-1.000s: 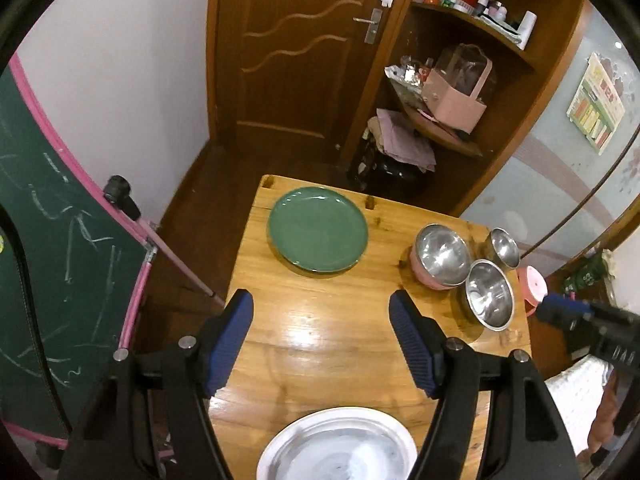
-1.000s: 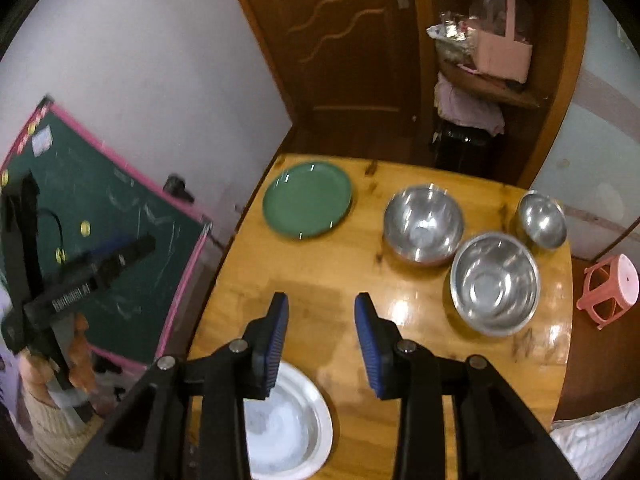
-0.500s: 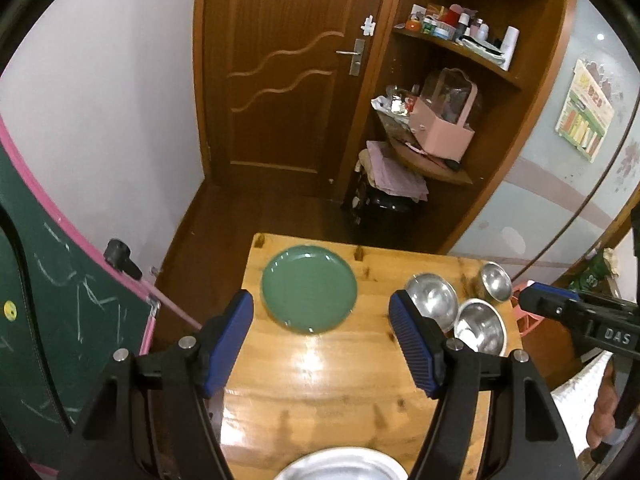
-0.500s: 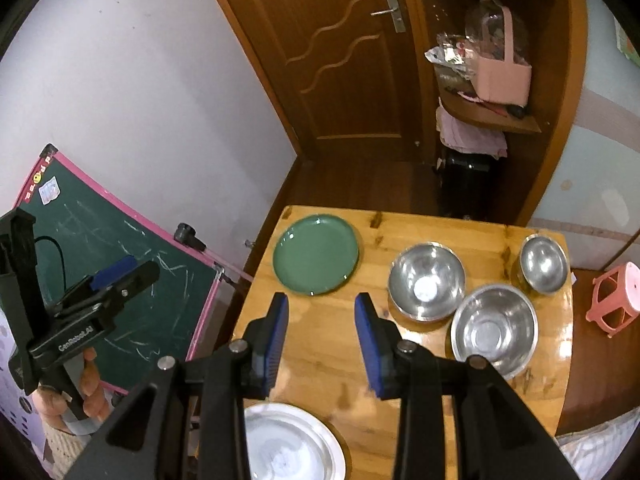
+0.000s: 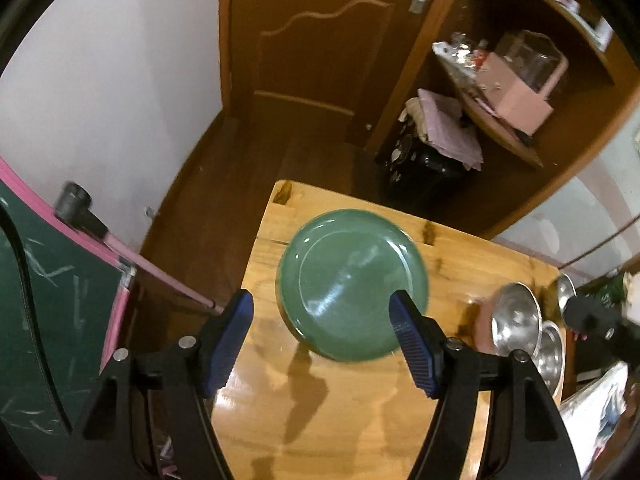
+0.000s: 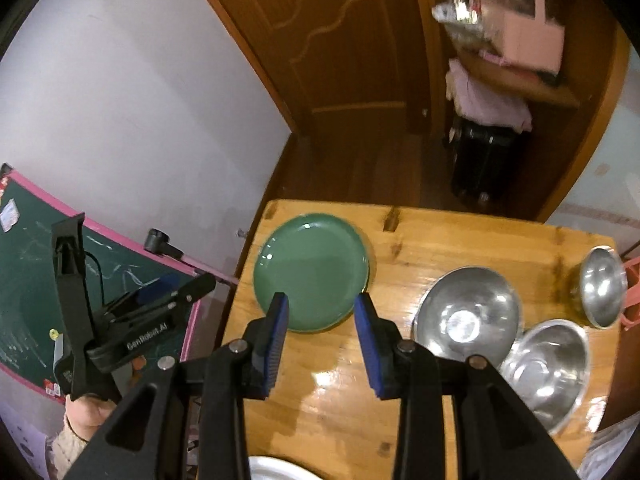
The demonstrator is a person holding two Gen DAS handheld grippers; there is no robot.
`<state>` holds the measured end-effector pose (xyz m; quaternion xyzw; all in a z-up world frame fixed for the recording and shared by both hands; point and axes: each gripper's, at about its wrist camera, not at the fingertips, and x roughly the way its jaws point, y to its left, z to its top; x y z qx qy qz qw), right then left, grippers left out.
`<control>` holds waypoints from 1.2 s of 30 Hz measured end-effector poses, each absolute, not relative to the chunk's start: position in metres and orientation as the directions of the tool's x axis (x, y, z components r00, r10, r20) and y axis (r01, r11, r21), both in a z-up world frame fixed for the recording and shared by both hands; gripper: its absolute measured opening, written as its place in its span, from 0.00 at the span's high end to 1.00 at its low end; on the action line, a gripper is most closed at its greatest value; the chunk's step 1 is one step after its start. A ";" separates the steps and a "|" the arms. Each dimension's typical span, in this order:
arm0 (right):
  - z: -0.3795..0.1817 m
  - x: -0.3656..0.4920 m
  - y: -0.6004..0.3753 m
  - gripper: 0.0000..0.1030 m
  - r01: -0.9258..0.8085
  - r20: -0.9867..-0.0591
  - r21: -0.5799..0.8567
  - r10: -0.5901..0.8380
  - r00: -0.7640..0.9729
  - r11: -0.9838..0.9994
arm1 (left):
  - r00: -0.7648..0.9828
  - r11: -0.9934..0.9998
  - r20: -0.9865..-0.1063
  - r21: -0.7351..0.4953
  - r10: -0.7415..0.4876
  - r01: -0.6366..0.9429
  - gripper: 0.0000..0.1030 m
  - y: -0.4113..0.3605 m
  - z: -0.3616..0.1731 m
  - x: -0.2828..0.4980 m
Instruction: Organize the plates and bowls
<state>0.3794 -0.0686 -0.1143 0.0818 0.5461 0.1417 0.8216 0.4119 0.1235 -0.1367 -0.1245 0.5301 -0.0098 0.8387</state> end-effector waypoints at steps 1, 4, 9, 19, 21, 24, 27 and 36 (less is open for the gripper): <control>-0.125 0.386 -0.067 0.67 -0.139 -0.879 0.295 0.325 0.349 0.945 | 0.427 0.965 -0.891 -0.228 -0.154 -0.128 0.33 0.127 -0.148 0.418; -0.160 0.403 -0.062 0.67 -0.118 -0.893 0.303 0.325 0.312 0.946 | 0.397 0.951 -0.899 -0.263 -0.182 -0.160 0.33 0.135 -0.181 0.430; -0.202 0.419 -0.057 0.67 -0.098 -0.905 0.310 0.325 0.275 0.946 | 0.368 0.937 -0.908 -0.287 -0.200 -0.198 0.37 0.139 -0.222 0.440; -0.251 0.440 -0.058 0.67 -0.045 -0.921 0.304 0.305 0.242 0.952 | 0.348 0.921 -0.906 -0.328 -0.242 -0.212 0.52 0.139 -0.260 0.455; -0.256 0.445 -0.057 0.67 -0.042 -0.924 0.296 0.297 0.240 0.954 | 0.339 0.921 -0.907 -0.330 -0.249 -0.208 0.57 0.136 -0.264 0.458; -0.260 0.450 -0.056 0.72 -0.034 -0.926 0.296 0.295 0.236 0.955 | 0.329 0.917 -0.907 -0.342 -0.264 -0.205 0.62 0.134 -0.270 0.460; -0.265 0.454 -0.056 0.78 -0.033 -0.928 0.294 0.293 0.230 0.955 | 0.336 0.914 -0.903 -0.348 -0.267 -0.210 0.68 0.134 -0.273 0.461; -0.276 0.461 -0.054 0.85 -0.034 -0.941 0.253 0.254 0.222 0.967 | 0.356 0.886 -0.886 -0.395 -0.297 -0.243 0.89 0.150 -0.278 0.457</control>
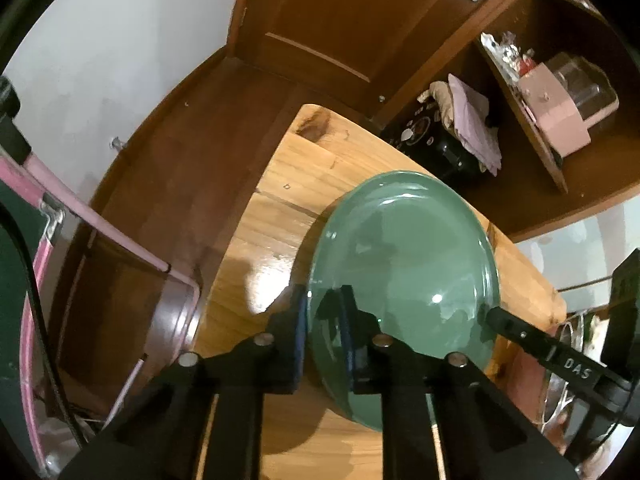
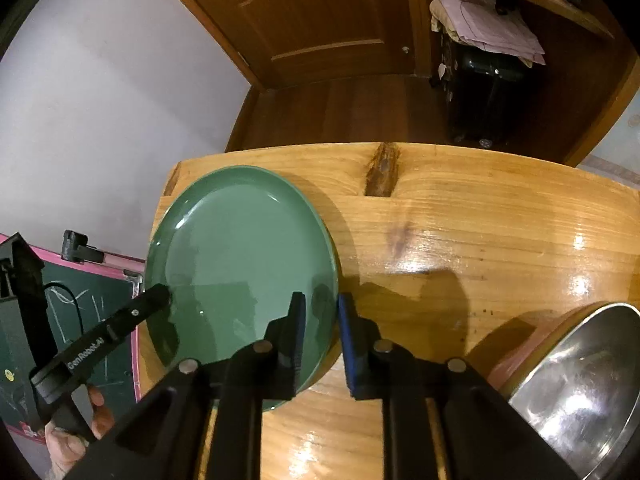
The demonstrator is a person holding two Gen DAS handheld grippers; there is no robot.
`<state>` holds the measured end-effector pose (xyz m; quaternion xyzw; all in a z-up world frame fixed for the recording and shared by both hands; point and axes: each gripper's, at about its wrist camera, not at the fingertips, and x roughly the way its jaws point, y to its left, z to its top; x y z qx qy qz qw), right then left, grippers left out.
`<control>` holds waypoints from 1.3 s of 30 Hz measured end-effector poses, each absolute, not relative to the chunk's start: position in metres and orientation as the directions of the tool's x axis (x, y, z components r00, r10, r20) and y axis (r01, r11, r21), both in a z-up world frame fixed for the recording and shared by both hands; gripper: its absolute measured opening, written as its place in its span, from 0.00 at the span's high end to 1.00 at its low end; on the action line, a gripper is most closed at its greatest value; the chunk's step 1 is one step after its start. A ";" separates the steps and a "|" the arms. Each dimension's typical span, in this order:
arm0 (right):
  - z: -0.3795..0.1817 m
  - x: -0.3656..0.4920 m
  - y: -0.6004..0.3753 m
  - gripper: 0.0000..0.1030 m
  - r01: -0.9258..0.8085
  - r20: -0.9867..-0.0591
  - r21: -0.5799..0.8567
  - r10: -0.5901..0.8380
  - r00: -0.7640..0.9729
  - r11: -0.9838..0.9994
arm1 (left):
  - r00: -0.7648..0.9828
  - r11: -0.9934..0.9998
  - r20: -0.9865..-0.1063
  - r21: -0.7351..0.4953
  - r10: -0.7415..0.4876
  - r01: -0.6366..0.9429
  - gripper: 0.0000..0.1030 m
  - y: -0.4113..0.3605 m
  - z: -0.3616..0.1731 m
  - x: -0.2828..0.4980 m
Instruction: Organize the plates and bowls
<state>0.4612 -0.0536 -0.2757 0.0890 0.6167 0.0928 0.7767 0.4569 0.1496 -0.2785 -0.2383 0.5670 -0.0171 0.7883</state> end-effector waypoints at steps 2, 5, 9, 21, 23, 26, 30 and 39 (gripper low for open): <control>-0.278 0.462 -0.053 0.86 -0.029 -0.945 0.249 0.249 0.214 0.968 | 0.360 0.879 -0.881 -0.407 -0.307 -0.247 0.90 0.153 -0.280 0.456; -0.281 0.462 -0.050 0.91 -0.035 -0.948 0.233 0.235 0.214 0.972 | 0.366 0.882 -0.881 -0.402 -0.299 -0.246 0.91 0.154 -0.280 0.453; -0.280 0.458 -0.047 0.92 -0.042 -0.950 0.215 0.219 0.224 0.976 | 0.373 0.882 -0.879 -0.402 -0.296 -0.245 0.92 0.156 -0.276 0.450; -0.245 0.418 -0.040 0.92 -0.098 -0.944 0.217 0.234 0.231 0.971 | 0.408 0.855 -0.848 -0.458 -0.337 -0.245 0.94 0.168 -0.237 0.401; -0.236 0.403 -0.043 0.92 -0.108 -0.942 0.219 0.240 0.237 0.970 | 0.404 0.859 -0.848 -0.458 -0.343 -0.231 0.94 0.168 -0.227 0.384; -0.223 0.379 -0.049 0.92 -0.105 -0.932 0.242 0.261 0.250 0.965 | 0.395 0.869 -0.852 -0.448 -0.344 -0.209 0.94 0.165 -0.210 0.358; -0.204 0.342 -0.060 0.92 -0.108 -0.920 0.273 0.292 0.261 0.956 | 0.379 0.876 -0.854 -0.446 -0.356 -0.183 0.94 0.157 -0.186 0.321; -0.153 0.244 -0.080 0.92 -0.129 -0.890 0.304 0.330 0.316 0.944 | 0.392 0.899 -0.845 -0.428 -0.363 -0.091 0.93 0.137 -0.124 0.228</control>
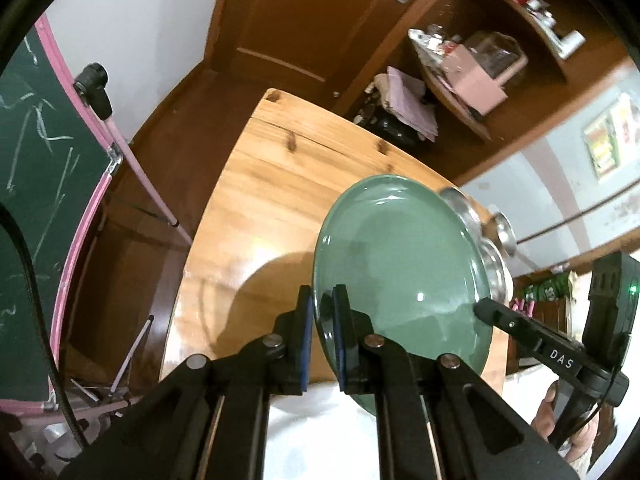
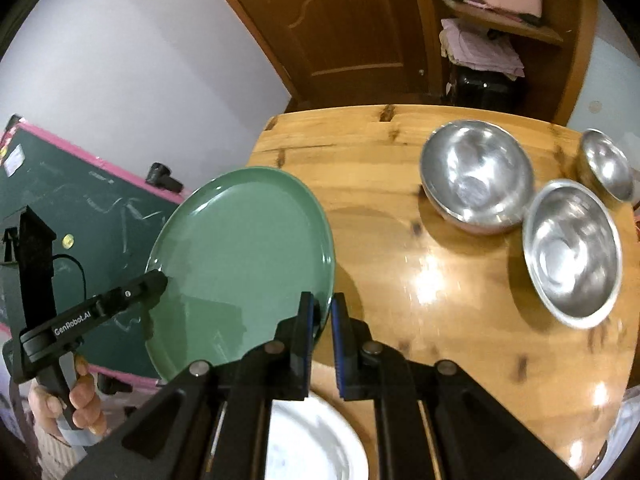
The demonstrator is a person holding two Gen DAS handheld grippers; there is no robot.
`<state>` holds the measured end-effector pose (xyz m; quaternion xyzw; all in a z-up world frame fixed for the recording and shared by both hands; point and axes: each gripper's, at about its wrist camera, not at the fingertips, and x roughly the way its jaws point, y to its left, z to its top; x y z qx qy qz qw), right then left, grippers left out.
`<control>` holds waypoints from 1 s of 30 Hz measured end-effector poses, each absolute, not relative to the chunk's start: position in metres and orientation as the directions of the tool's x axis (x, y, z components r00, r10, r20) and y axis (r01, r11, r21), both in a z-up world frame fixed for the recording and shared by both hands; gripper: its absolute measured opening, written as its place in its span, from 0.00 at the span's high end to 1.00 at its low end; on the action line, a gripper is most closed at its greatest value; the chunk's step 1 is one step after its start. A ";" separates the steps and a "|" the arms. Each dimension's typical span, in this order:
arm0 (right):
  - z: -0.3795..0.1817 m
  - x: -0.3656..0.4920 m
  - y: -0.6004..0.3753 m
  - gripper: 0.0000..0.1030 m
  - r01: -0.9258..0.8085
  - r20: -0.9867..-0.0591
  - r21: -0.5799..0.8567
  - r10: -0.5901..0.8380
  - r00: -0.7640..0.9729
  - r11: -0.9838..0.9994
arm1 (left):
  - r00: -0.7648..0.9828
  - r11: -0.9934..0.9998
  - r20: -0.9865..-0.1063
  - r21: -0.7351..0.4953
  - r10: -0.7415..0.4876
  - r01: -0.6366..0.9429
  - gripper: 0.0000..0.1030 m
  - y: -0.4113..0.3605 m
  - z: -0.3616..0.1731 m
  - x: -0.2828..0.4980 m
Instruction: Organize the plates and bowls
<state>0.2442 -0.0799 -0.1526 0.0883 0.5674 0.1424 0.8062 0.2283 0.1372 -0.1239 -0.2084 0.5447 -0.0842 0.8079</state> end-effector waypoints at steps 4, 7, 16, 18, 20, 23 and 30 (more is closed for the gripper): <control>-0.132 0.203 -0.085 0.92 -0.141 -0.877 0.295 0.327 0.353 0.945 | 0.414 0.903 -0.832 -0.427 -0.369 -0.054 0.93 0.129 -0.104 0.190; -0.122 0.173 -0.086 0.92 -0.154 -0.867 0.285 0.323 0.381 0.946 | 0.419 0.904 -0.826 -0.427 -0.376 -0.029 0.93 0.126 -0.097 0.163; -0.148 0.099 -0.091 0.92 -0.146 -0.852 0.306 0.339 0.400 0.941 | 0.409 0.923 -0.841 -0.384 -0.354 0.009 0.92 0.117 -0.129 0.095; -0.165 0.087 -0.092 0.92 -0.133 -0.856 0.311 0.338 0.392 0.941 | 0.392 0.922 -0.849 -0.387 -0.355 -0.003 0.92 0.117 -0.147 0.084; -0.181 0.077 -0.091 0.92 -0.124 -0.862 0.306 0.330 0.384 0.944 | 0.376 0.922 -0.858 -0.385 -0.350 -0.022 0.91 0.118 -0.163 0.076; -0.206 0.064 -0.087 0.92 -0.121 -0.877 0.293 0.317 0.362 0.948 | 0.341 0.925 -0.877 -0.377 -0.337 -0.056 0.91 0.121 -0.191 0.062; -0.241 0.052 -0.077 0.92 -0.124 -0.904 0.272 0.298 0.307 0.954 | 0.318 0.933 -0.897 -0.349 -0.307 -0.085 0.90 0.121 -0.224 0.041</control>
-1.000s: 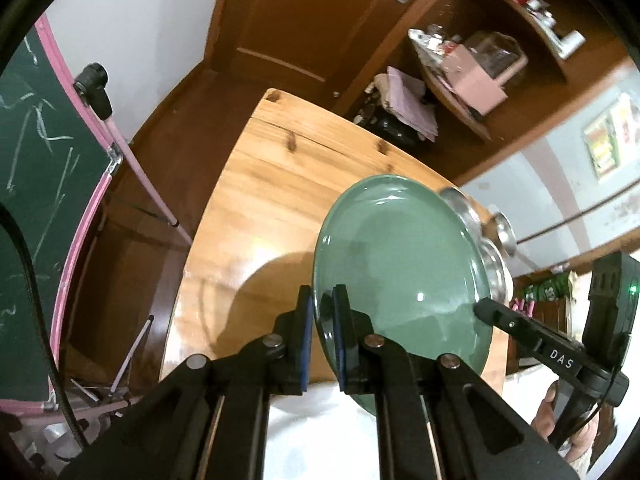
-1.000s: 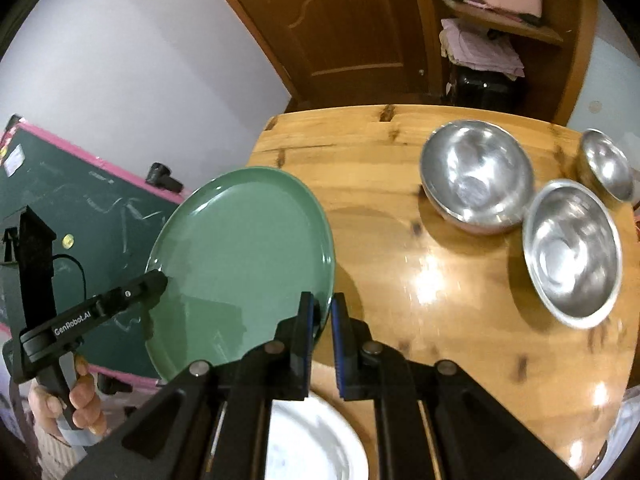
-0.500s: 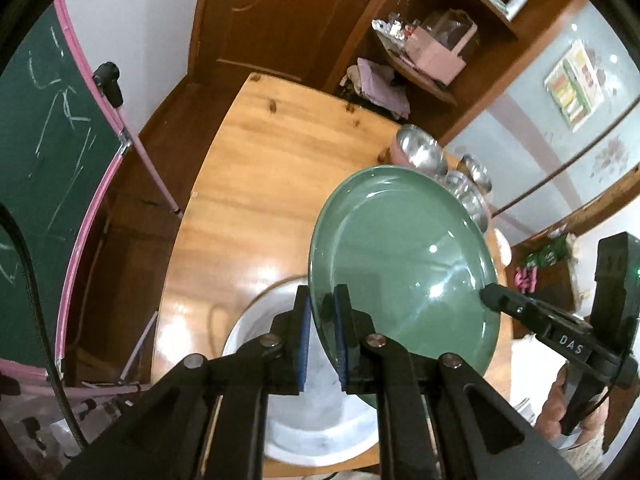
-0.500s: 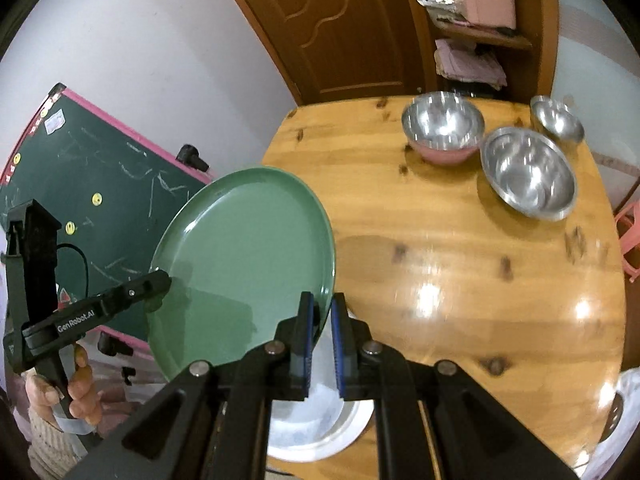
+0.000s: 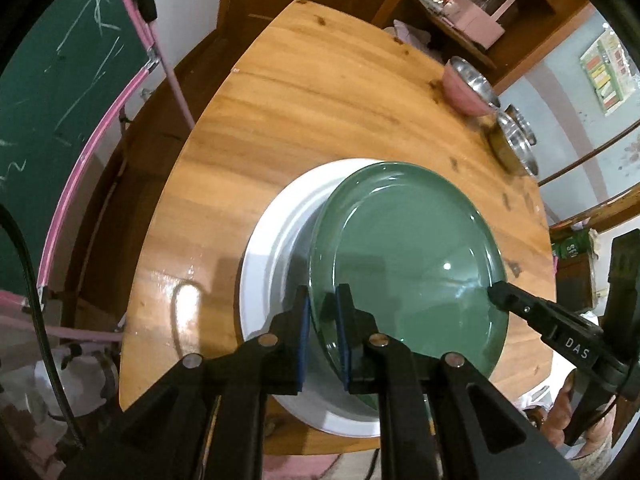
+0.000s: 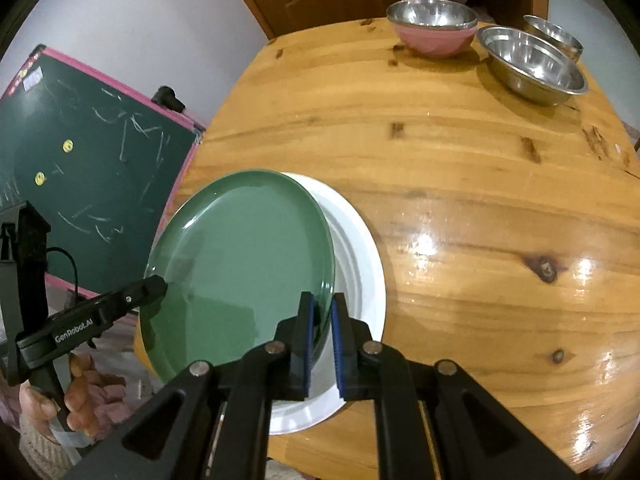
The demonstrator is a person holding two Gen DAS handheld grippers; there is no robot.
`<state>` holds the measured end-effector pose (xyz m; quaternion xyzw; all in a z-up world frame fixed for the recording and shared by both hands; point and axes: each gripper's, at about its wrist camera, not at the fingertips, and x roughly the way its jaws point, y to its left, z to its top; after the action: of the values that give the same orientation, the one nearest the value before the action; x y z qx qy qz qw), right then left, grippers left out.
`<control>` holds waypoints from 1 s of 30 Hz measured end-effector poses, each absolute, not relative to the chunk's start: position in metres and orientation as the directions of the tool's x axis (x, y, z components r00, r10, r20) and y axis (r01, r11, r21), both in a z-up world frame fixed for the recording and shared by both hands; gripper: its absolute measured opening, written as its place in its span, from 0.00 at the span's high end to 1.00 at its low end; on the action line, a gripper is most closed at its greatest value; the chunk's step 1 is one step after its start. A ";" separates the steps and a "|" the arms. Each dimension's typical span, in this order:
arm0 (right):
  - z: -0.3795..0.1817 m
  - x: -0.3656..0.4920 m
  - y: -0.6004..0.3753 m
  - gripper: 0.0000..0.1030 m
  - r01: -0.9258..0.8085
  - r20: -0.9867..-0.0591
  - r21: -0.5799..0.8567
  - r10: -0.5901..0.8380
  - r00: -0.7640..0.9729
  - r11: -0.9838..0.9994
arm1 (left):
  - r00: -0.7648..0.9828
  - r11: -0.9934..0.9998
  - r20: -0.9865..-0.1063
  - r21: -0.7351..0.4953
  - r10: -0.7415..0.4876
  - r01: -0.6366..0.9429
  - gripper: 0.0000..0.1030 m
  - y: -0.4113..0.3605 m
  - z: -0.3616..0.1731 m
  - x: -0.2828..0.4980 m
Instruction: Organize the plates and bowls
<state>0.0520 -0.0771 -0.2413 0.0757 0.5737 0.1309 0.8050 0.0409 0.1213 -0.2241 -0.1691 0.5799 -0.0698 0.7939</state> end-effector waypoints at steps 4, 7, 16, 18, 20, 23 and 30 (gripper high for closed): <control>-0.249 0.051 -0.077 0.92 -0.132 -0.908 0.279 0.306 0.288 0.951 | 0.326 0.938 -0.899 -0.336 -0.291 -0.089 0.90 0.121 -0.227 0.040; -0.254 0.048 -0.075 0.92 -0.137 -0.912 0.272 0.301 0.279 0.952 | 0.332 0.940 -0.899 -0.329 -0.285 -0.086 0.90 0.121 -0.227 0.040; -0.261 0.049 -0.072 0.92 -0.145 -0.924 0.259 0.288 0.250 0.955 | 0.332 0.949 -0.905 -0.306 -0.266 -0.074 0.89 0.119 -0.225 0.037; -0.262 0.048 -0.072 0.92 -0.148 -0.925 0.258 0.288 0.248 0.955 | 0.333 0.952 -0.907 -0.297 -0.258 -0.070 0.89 0.118 -0.225 0.037; -0.261 0.048 -0.071 0.91 -0.153 -0.927 0.249 0.282 0.248 0.956 | 0.334 0.954 -0.908 -0.291 -0.253 -0.069 0.89 0.117 -0.224 0.037; -0.262 0.047 -0.068 0.90 -0.164 -0.933 0.234 0.269 0.240 0.958 | 0.332 0.957 -0.911 -0.283 -0.245 -0.069 0.89 0.116 -0.223 0.036; -0.261 0.046 -0.064 0.88 -0.175 -0.939 0.211 0.249 0.238 0.962 | 0.324 0.961 -0.916 -0.269 -0.236 -0.060 0.89 0.114 -0.222 0.035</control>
<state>0.0464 -0.0639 -0.2608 0.0307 0.6025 0.1349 0.7861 0.0348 0.1144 -0.2220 -0.1279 0.5786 -0.0548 0.8036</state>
